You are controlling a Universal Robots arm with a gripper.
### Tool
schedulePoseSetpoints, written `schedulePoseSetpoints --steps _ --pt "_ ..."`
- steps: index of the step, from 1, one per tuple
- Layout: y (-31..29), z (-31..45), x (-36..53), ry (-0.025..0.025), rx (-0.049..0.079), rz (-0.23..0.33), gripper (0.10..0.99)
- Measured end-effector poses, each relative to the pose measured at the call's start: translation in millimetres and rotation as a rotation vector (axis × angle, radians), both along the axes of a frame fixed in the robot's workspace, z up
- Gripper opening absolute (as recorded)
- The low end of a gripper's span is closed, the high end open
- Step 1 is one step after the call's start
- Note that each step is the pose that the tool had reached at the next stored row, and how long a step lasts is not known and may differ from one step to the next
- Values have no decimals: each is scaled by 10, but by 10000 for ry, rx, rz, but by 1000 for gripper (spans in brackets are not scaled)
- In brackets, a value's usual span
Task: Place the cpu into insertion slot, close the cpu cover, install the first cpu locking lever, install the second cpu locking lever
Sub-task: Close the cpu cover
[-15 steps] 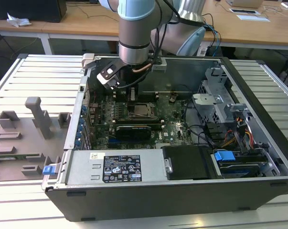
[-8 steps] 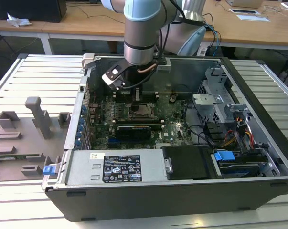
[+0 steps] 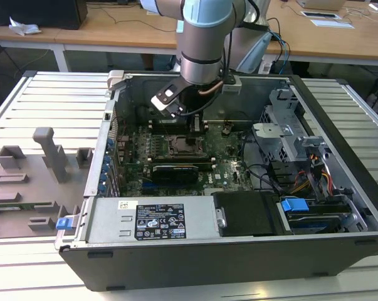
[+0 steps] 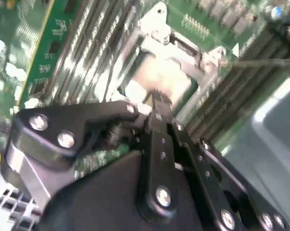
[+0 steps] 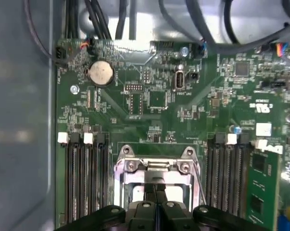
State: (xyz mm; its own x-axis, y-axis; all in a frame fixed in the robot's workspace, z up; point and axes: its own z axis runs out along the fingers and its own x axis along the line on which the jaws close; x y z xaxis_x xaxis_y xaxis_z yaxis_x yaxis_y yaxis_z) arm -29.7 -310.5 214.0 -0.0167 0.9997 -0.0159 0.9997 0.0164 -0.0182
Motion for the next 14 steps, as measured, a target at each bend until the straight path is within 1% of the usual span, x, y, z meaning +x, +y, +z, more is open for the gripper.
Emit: schedulePoseSetpoints --steps 2,3,10,14 --pt "0 101 1 -1 1 1 106" --pt "0 120 1 0 0 2 106" --pt "0 189 0 0 0 1 106" --pt "0 263 1 -1 1 1 106"
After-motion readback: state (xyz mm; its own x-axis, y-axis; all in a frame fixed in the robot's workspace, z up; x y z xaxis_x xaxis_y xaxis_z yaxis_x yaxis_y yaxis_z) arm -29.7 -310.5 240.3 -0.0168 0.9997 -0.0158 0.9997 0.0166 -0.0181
